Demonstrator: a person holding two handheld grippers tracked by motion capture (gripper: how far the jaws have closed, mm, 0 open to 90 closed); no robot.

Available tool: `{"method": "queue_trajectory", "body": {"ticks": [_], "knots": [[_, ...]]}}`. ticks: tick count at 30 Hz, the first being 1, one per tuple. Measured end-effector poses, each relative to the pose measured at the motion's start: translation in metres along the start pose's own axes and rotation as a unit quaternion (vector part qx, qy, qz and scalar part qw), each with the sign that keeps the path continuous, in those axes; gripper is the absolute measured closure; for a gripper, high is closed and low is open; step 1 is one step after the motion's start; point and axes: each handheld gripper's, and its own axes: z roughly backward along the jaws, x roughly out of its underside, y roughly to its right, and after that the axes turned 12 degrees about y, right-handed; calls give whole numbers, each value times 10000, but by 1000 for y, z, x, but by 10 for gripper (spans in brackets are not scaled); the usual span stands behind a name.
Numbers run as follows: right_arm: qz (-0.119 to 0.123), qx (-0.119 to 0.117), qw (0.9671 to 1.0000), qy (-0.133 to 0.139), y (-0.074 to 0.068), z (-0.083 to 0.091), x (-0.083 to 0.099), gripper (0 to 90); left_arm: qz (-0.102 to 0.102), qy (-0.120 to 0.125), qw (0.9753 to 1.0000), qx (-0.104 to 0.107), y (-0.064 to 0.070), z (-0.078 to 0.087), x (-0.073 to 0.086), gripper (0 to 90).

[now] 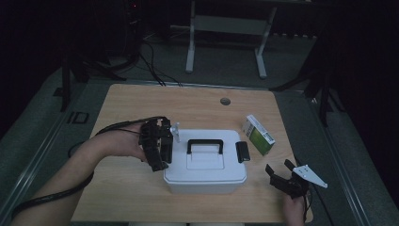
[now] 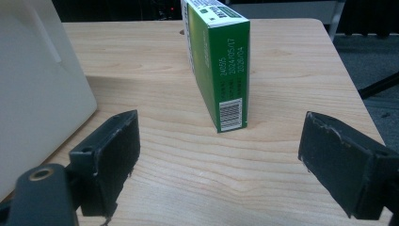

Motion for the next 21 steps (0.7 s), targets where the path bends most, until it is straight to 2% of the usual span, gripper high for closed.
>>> {"method": "queue_trajectory", "body": {"ticks": [10,14,21], "knots": [[-6,-2,10000,-3,1,1,0,128,-154,7,9998,89,-6,-8,-25,19],[6,-21,10000,-29,0,0,0,128,-154,-17,9998,142,-9,-11,-33,19],[-13,-30,10000,-24,0,0,0,128,-307,-57,9993,192,-10,-17,-48,19]]}}
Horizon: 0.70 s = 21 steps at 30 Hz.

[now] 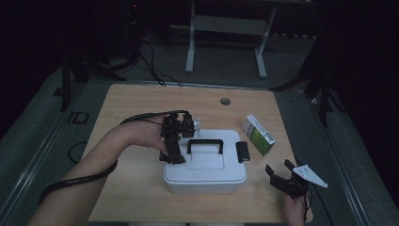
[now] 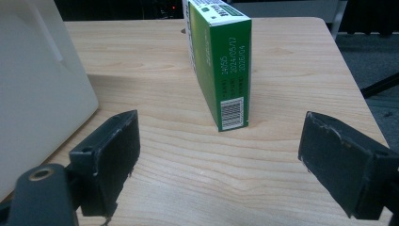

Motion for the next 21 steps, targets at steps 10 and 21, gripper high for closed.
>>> {"method": "queue_trajectory", "body": {"ticks": [10,21], "knots": [[1,-12,10000,-12,1,0,0,128,-185,-39,9998,49,-2,-7,-18,25],[-15,-27,10000,-28,1,0,0,128,-315,13,9993,208,-7,-16,-32,165]]}}
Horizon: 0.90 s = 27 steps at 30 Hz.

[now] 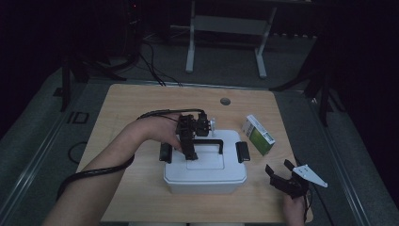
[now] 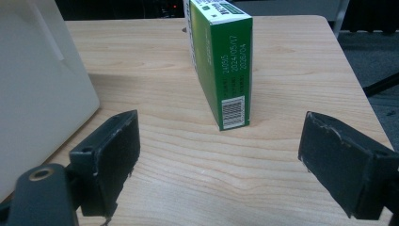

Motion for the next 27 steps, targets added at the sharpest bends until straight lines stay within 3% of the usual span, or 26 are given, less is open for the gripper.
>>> {"method": "queue_trajectory", "body": {"ticks": [2,5,9,13,23,27], "knots": [[-18,-12,10000,-13,0,0,0,128,-29,33,10000,89,-1,-1,-3,288],[-4,-17,10000,-17,0,-1,0,128,-101,33,9999,110,-2,-4,-9,394],[7,-20,10000,2,-1,0,0,128,-137,-18,9999,51,-3,-8,-15,491],[-18,-21,10000,19,0,0,-1,128,-125,-79,9998,148,-4,-10,-18,613],[-31,-37,10000,48,0,1,-1,128,-76,-395,9985,363,-2,-20,-27,771],[-19,-42,10000,39,0,0,-1,128,54,-462,9982,373,-4,-21,-31,833]]}}
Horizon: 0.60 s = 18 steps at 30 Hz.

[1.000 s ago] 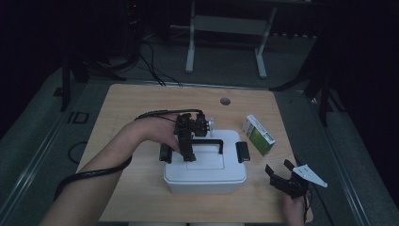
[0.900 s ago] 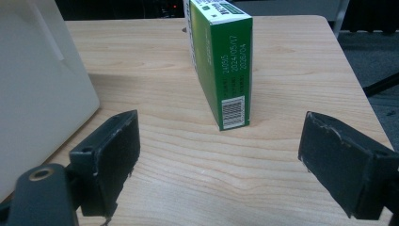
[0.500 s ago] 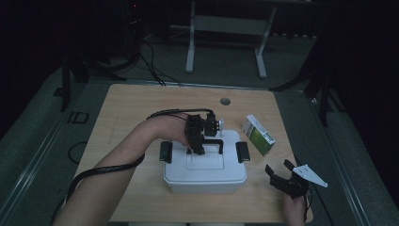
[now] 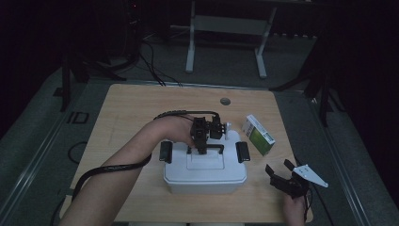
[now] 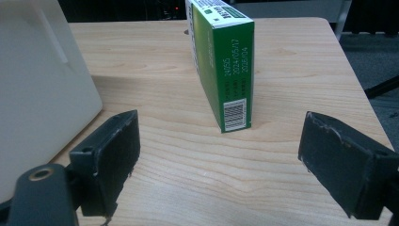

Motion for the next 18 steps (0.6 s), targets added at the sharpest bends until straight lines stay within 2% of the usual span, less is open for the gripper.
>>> {"method": "queue_trajectory", "body": {"ticks": [6,18], "knots": [[-10,-9,10000,-3,0,0,0,128,94,-51,9999,40,-2,0,-1,840],[-21,-19,10000,-23,0,0,0,128,80,-61,9999,80,-3,4,-1,843]]}}
